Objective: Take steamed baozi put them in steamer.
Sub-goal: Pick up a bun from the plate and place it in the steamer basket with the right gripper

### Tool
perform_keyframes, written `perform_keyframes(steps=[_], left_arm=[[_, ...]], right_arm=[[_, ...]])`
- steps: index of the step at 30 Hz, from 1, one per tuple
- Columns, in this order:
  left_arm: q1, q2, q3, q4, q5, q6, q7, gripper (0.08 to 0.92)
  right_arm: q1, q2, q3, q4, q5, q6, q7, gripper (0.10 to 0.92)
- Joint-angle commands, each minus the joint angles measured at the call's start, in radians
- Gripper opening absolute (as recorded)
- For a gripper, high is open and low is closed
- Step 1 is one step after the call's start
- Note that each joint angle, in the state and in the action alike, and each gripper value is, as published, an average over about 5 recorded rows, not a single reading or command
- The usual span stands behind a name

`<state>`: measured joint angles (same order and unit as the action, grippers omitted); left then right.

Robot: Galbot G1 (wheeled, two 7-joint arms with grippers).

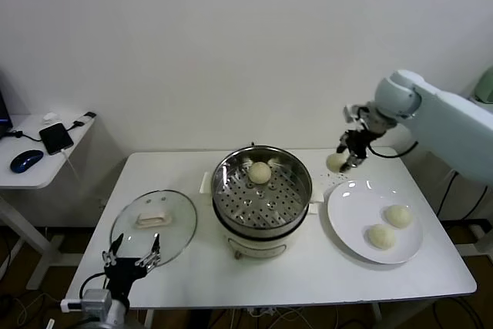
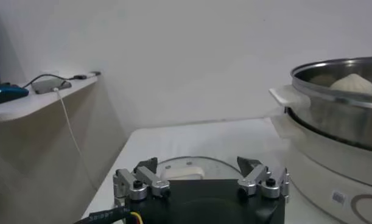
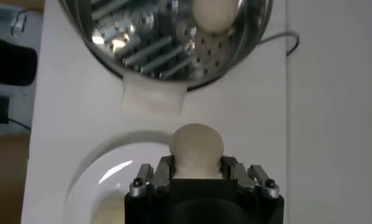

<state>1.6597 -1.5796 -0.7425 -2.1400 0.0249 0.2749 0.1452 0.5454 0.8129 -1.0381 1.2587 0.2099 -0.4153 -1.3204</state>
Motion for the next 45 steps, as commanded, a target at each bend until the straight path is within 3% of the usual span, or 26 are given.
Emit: perform_keyframes(steps=[1, 10, 16, 38, 41, 45], left_arm=[[0.001, 0.001, 0.0, -0.008, 0.006, 0.002, 0.0, 0.823], [0.004, -0.006, 0.002, -0.018, 0.0, 0.006, 0.001, 0.823], [0.004, -0.006, 0.003, -0.029, -0.01, 0.009, 0.0, 0.823], [-0.017, -0.008, 0.014, -0.008, -0.02, 0.018, -0.001, 0.823], [-0.019, -0.008, 0.014, -0.006, -0.02, 0.019, -0.001, 0.823], [-0.021, -0.009, 0.015, -0.003, -0.018, 0.02, 0.001, 0.823]], right_arm=[[0.305, 0.205, -0.259, 0.013, 0.331, -0.164, 0.011, 0.526], [0.12, 0.476, -0.221, -0.071, 0.261, -0.255, 0.059, 0.526], [0.009, 0.559, -0.215, -0.117, 0.209, -0.277, 0.094, 0.526], [-0.157, 0.619, -0.119, -0.245, 0.046, -0.275, 0.134, 0.532], [-0.162, 0.619, -0.109, -0.246, 0.037, -0.272, 0.134, 0.556], [-0.158, 0.607, -0.104, -0.233, 0.025, -0.267, 0.131, 0.653]])
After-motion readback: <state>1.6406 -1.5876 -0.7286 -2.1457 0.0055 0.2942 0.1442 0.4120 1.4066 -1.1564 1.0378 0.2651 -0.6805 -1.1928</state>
